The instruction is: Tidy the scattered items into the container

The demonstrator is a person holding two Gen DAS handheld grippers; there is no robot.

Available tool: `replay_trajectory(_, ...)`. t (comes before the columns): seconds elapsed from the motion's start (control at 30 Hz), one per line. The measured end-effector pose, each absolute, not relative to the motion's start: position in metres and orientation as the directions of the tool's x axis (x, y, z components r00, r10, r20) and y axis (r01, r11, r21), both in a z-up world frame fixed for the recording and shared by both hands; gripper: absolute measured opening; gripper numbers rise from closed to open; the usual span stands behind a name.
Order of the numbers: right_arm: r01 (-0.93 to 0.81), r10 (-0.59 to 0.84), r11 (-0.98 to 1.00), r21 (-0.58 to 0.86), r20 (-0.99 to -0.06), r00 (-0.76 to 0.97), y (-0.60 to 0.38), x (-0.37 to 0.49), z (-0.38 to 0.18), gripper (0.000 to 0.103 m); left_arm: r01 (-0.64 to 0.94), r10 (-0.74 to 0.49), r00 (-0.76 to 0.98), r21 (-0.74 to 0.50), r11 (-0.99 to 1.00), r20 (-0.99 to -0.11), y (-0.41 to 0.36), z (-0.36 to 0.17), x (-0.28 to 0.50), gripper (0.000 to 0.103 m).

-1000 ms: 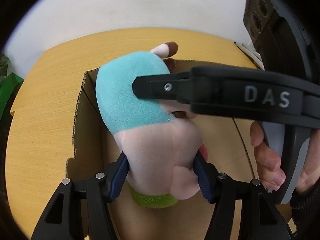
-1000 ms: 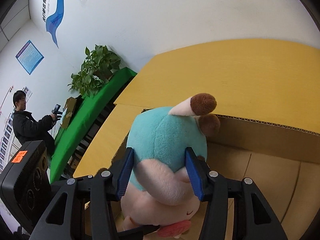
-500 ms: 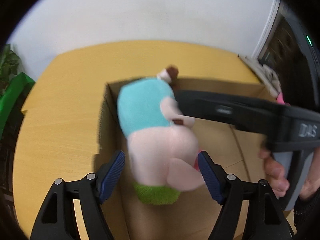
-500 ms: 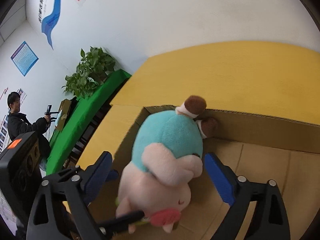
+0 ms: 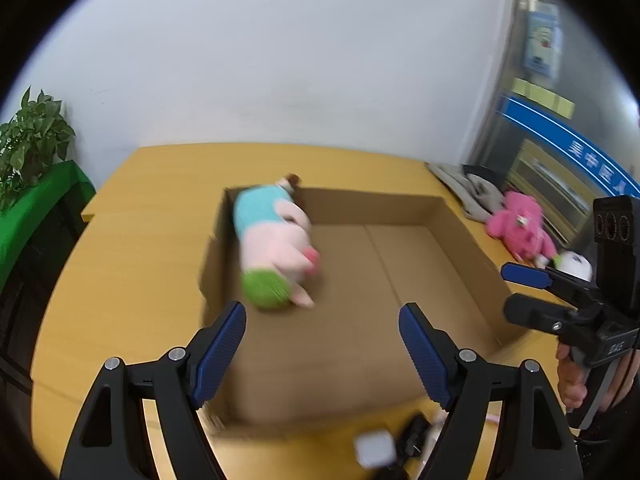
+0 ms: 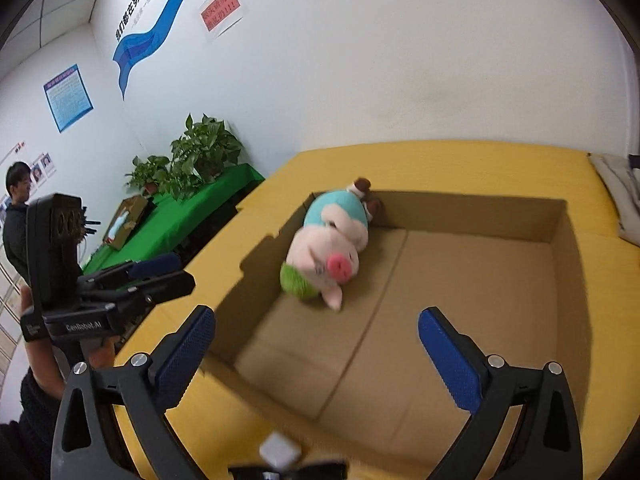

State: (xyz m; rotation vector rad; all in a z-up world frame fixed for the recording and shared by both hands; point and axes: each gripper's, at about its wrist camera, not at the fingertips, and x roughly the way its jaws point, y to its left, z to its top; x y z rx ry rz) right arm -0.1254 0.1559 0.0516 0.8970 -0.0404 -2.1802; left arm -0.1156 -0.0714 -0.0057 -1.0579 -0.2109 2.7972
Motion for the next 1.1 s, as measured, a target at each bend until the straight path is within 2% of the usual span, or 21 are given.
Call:
replay_trajectory(0.17,0.612,-0.599,-0.760,0.219,-0.601,-0.529,0.178,-0.076,0.050,0.103,-0.139,0.239,-0.724,-0.202,-0.970,-0.647,-0.035,-0.012,-0.058,0.079)
replay_trajectory(0.4,0.595,-0.540,-0.790,0.148,-0.628,-0.560,0.189,-0.029,0.043,0.103,-0.225,0.330,-0.673,-0.241,-0.944,-0.662,-0.001,-0.043,-0.017,0.079)
replay_trajectory(0.57,0.554,-0.512,-0.812,0.181,-0.678,-0.528,0.203,-0.015,0.017,0.103,-0.244,0.365,-0.600,-0.272,-0.931,-0.712,0.017,-0.077,-0.006,0.079)
replay_trajectory(0.77,0.469,-0.452,-0.852,0.233,-0.779,-0.435,0.218,-0.006,-0.041,0.103,-0.243,0.360,-0.521,-0.270,-0.932,-0.774,0.031,-0.111,-0.006,0.077)
replay_trajectory(0.9,0.441,-0.441,-0.860,0.255,-0.806,-0.395,0.218,-0.003,-0.065,0.102,-0.258,0.385,-0.481,-0.292,-0.921,-0.788,0.039,-0.124,-0.009,0.065)
replay_trajectory(1.03,0.440,-0.434,-0.861,0.254,-0.818,-0.377,0.212,-0.005,-0.078,0.099,-0.283,0.401,-0.443,-0.299,-0.911,-0.802,0.047,-0.134,-0.011,0.065)
replay_trajectory(1.1,0.439,-0.432,-0.861,0.256,-0.823,-0.368,0.209,-0.008,-0.083,0.098,-0.274,0.400,-0.419,-0.307,-0.911,-0.815,0.049,-0.142,-0.013,0.052)
